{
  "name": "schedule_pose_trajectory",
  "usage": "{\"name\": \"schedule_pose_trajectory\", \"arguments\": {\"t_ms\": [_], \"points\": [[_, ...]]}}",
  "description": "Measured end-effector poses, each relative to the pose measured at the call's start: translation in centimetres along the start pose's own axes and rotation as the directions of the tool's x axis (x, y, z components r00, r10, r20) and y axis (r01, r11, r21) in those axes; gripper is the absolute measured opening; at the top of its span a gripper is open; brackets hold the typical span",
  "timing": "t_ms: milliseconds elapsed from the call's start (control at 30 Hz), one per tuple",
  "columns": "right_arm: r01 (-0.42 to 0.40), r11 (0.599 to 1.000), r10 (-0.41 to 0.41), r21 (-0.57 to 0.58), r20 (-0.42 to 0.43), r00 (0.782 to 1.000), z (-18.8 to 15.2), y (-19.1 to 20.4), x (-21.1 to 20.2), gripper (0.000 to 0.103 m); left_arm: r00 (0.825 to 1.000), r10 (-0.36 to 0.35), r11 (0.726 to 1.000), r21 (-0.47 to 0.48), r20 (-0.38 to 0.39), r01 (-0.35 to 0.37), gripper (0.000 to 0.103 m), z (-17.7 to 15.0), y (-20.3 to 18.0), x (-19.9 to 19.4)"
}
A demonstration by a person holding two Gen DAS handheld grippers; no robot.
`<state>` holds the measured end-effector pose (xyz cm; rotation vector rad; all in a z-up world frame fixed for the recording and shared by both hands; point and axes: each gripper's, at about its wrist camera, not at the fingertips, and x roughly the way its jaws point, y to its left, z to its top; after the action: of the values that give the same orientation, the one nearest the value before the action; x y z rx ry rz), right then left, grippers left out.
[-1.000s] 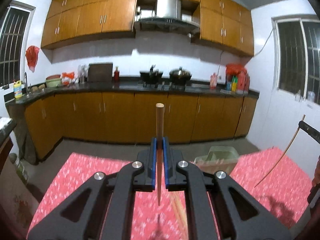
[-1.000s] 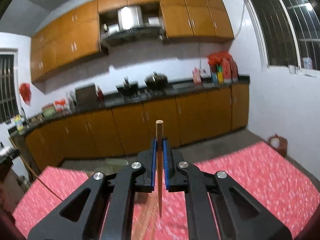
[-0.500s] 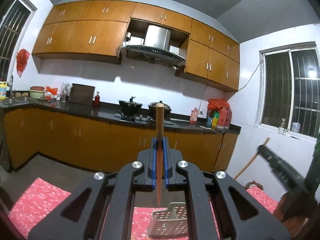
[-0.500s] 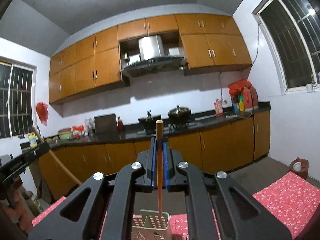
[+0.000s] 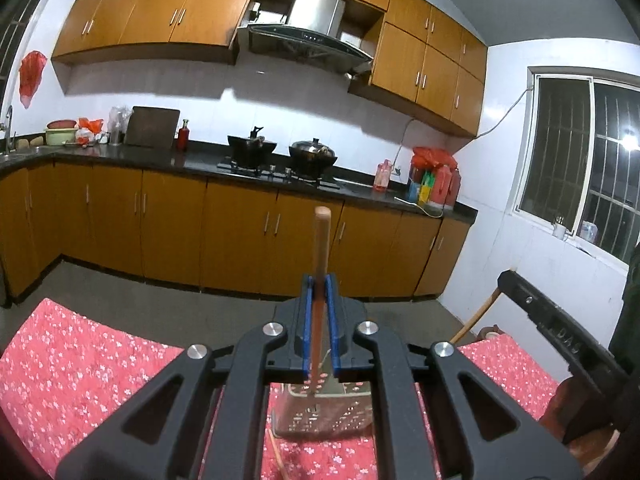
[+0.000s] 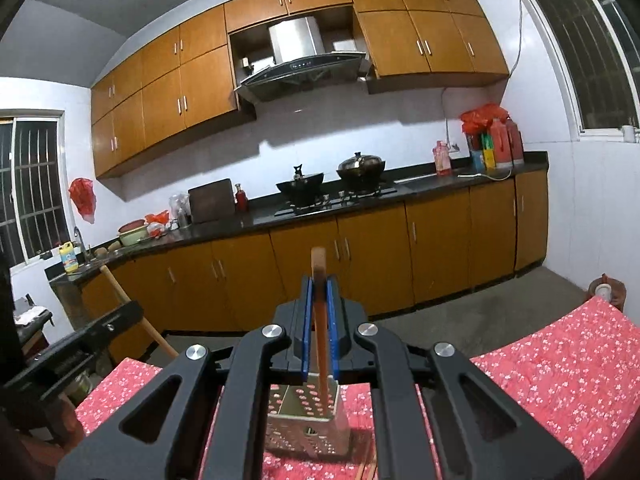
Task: Organize utensils
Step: 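Open the left tool and the right tool to drop the chopsticks in, then move back to the table and close the right tool on a chopstick while the left tool grasps another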
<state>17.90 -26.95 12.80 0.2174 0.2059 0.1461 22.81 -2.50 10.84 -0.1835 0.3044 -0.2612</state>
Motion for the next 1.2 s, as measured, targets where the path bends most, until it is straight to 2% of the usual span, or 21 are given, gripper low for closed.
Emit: {"name": "schedule_pose_trajectory", "arguments": {"t_ms": [100,300,367,467,567,633,733,767,867,900,1067,1133,1200], "points": [[0.001,1.0,-0.001,0.001,0.02,1.0,0.4,0.1,-1.0,0.038,1.0,0.005,1.0,-0.011,0.003,-0.005,0.024,-0.1,0.3,-0.5],[0.012,1.0,-0.012,0.006,0.063,0.998,1.4,-0.3,-4.2,0.039,0.999,0.007,1.0,-0.029,0.038,-0.006,0.025,0.3,1.0,-3.1],[0.024,1.0,-0.025,0.012,0.062,0.998,1.2,-0.8,-5.1,0.039,0.998,0.012,0.999,-0.034,0.057,-0.01,0.028,0.3,1.4,-4.6],[0.08,0.997,-0.081,0.023,0.016,0.997,-0.4,-2.5,-6.5,0.039,0.998,0.028,0.998,-0.053,0.064,-0.024,0.03,-0.1,2.4,-6.7],[0.138,0.99,-0.137,0.012,-0.079,0.987,-3.3,-3.9,-6.8,0.039,0.997,0.066,0.995,-0.073,0.03,-0.063,0.034,-1.7,3.9,-8.5],[0.16,0.987,-0.156,0.006,-0.191,0.969,-6.1,-4.8,-6.0,0.039,0.994,0.111,0.991,-0.067,-0.012,-0.112,0.038,-3.5,4.9,-9.0],[0.171,0.985,-0.158,0.0,-0.376,0.913,-11.5,-5.6,-4.1,0.036,0.981,0.154,0.986,-0.046,-0.118,-0.16,0.039,-6.9,6.3,-8.6],[0.159,0.987,-0.14,0.007,-0.444,0.885,-13.5,-5.7,-3.4,0.034,0.974,0.164,0.985,-0.034,-0.159,-0.171,0.038,-8.2,6.6,-8.2],[0.144,0.99,-0.115,0.01,-0.546,0.83,-17.2,-5.3,-2.0,0.028,0.947,0.181,0.981,-0.02,-0.265,-0.193,0.038,-11.5,7.4,-7.3],[0.142,0.99,-0.115,0.005,-0.561,0.82,-17.9,-5.1,-1.6,0.027,0.937,0.171,0.981,-0.033,-0.303,-0.19,0.038,-12.8,7.8,-7.1],[0.16,0.987,-0.147,-0.033,-0.602,0.785,-20.2,-4.2,0.0,0.027,0.908,0.145,0.981,-0.064,-0.393,-0.184,0.038,-16.4,8.5,-6.2],[0.168,0.985,-0.164,-0.052,-0.61,0.775,-21.1,-4.3,0.0,0.02,0.897,0.136,0.981,-0.067,-0.422,-0.18,0.037,-17.5,8.6,-5.8],[0.182,0.98,-0.191,-0.077,-0.599,0.778,-21.3,-4.2,0.1,0.011,0.889,0.125,0.982,-0.07,-0.44,-0.173,0.037,-18.4,8.3,-5.6]]}}
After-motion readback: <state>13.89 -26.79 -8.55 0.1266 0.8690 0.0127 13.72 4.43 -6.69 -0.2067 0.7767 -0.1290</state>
